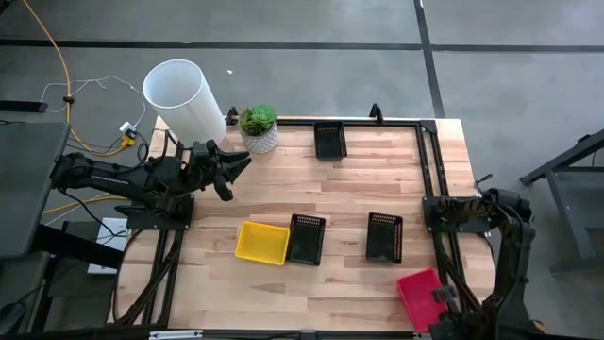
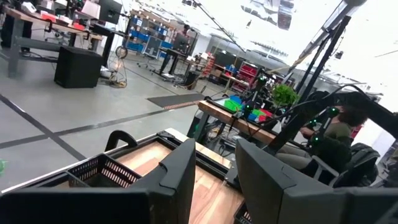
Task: Stack baskets by color
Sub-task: Stack the top red bin on the bottom red bin
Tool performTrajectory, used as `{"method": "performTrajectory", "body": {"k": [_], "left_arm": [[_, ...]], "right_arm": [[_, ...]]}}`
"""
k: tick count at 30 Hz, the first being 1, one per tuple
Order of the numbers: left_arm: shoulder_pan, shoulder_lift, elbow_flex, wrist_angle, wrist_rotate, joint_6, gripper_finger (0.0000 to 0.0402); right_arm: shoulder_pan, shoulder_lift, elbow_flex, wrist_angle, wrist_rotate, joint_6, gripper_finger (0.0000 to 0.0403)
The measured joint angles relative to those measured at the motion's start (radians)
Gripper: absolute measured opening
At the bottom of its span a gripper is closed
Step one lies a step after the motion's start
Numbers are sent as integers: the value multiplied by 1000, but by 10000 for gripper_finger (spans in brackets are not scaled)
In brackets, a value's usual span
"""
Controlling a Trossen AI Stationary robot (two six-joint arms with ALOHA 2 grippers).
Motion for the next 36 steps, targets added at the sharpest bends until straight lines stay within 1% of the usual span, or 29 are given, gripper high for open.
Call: {"method": "performTrajectory", "body": {"k": [8, 16, 30, 33, 36], "left_arm": [[0, 0, 0, 0, 0, 1, 103], [0, 0, 0, 0, 0, 1, 103], [0, 0, 0, 0, 0, 1, 103], [0, 0, 0, 0, 0, 1, 103], [0, 0, 0, 0, 0, 1, 103]], "right_arm": [[-12, 0, -44, 8, 42, -46, 0], [-50, 0, -50, 3, 129, -66, 0], [-62, 0, -50, 6, 129, -69, 1], [-62, 0, -50, 5, 107, -53, 16], [-61, 0, -50, 5, 83, -45, 44]]}}
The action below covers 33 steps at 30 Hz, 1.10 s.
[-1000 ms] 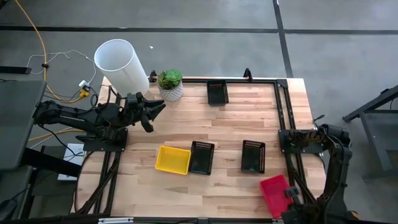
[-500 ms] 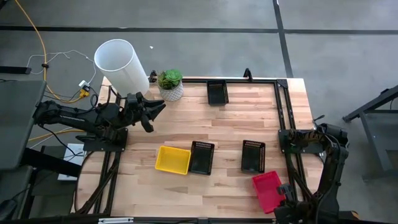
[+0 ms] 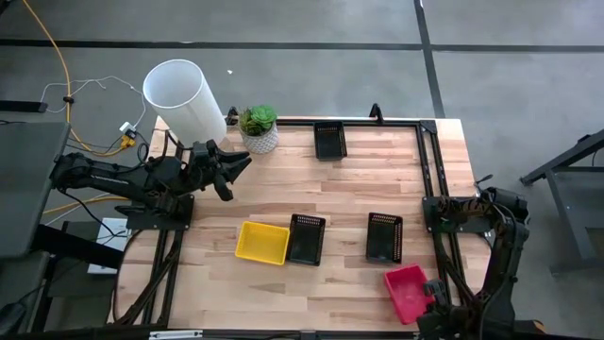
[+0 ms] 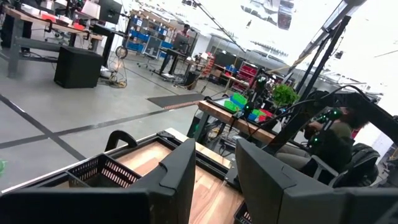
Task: Stack baskets by color
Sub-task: Stack the top red bin on the bottom red bin
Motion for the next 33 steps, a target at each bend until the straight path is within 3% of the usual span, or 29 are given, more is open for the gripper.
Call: {"method": "performTrajectory", "body": {"k": [9, 15, 22, 25, 29, 33], "left_arm": [[0, 0, 0, 0, 0, 0, 103], [0, 0, 0, 0, 0, 0, 103], [0, 0, 0, 0, 0, 26, 103], [0, 0, 0, 0, 0, 26, 103], [0, 0, 0, 0, 0, 27, 103], [0, 0, 0, 0, 0, 27, 103]], "right_arm": [[-7, 0, 0, -43, 32, -3, 145], [-18, -18, 44, -57, -9, -109, 165], [-29, -49, 109, -48, -20, -45, 139], [-30, -53, 109, 43, -94, -25, 103], [-32, -50, 54, 164, -198, 3, 18], [-55, -46, -18, 174, -212, 61, 15]]}}
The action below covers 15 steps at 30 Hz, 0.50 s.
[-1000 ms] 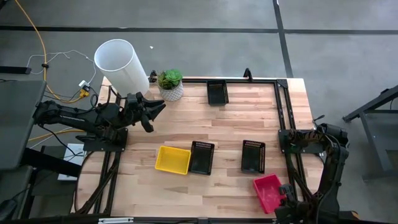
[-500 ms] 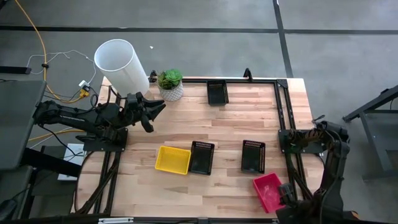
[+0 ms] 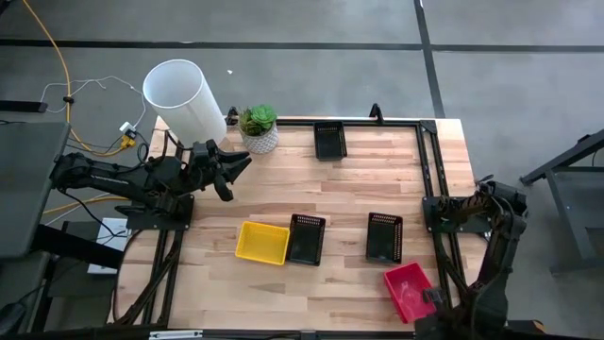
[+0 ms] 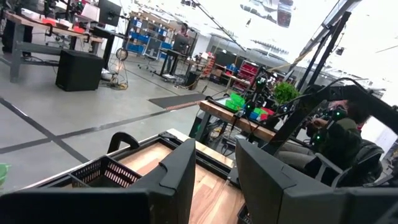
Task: Stack baskets by color
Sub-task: Stack the top red bin on the bottom red bin, then stack the bottom right black bin on the bottom left black bin
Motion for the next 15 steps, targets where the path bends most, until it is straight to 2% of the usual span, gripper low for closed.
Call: {"method": "performTrajectory", "body": {"k": [3, 15], "left_arm": [[0, 0, 0, 0, 0, 0, 103], [0, 0, 0, 0, 7, 0, 103]], "right_arm": [[-18, 0, -42, -2, 1, -1, 3], [-79, 0, -128, 10, 32, 6, 0]]}}
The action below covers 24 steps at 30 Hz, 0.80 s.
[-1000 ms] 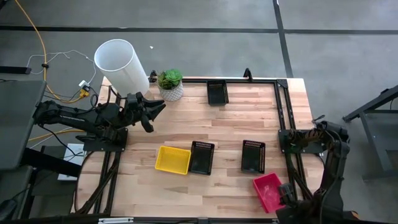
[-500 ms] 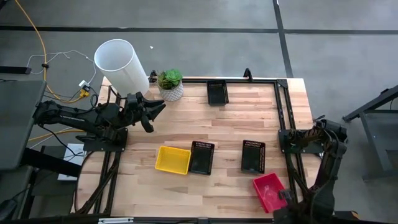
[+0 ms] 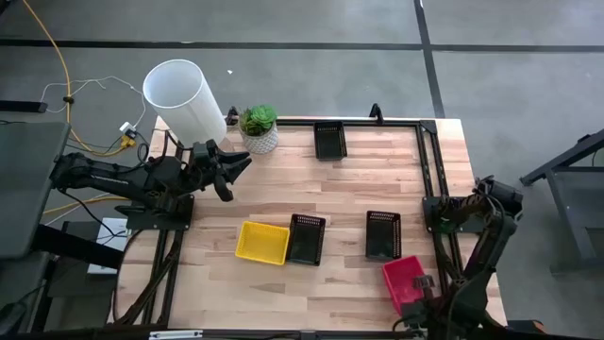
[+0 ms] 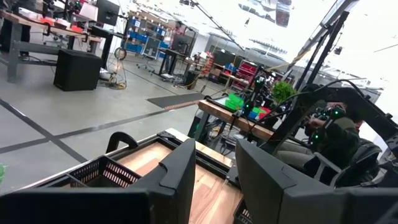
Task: Stack baskets by color
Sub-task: Stack the bottom right black bin on the bottom left black bin
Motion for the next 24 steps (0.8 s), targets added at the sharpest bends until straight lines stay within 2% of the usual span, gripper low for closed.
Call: {"method": "performTrajectory", "body": {"k": [8, 11, 13, 19, 21, 24], "left_arm": [[0, 0, 0, 0, 0, 0, 103], [0, 0, 0, 0, 9, 0, 103], [0, 0, 0, 0, 19, 0, 103], [0, 0, 0, 0, 56, 0, 103], [0, 0, 0, 0, 85, -1, 103], [0, 0, 0, 0, 135, -3, 103]], "right_arm": [[13, -21, 114, -43, -25, -85, 0], [0, -72, 131, -73, 39, -17, 0], [-17, -121, 115, -77, 123, 62, 0], [-51, -351, -68, -21, 454, 290, 0], [-61, -441, -167, 45, 519, 323, 0], [-107, -564, -331, 153, 556, 319, 0]]}}
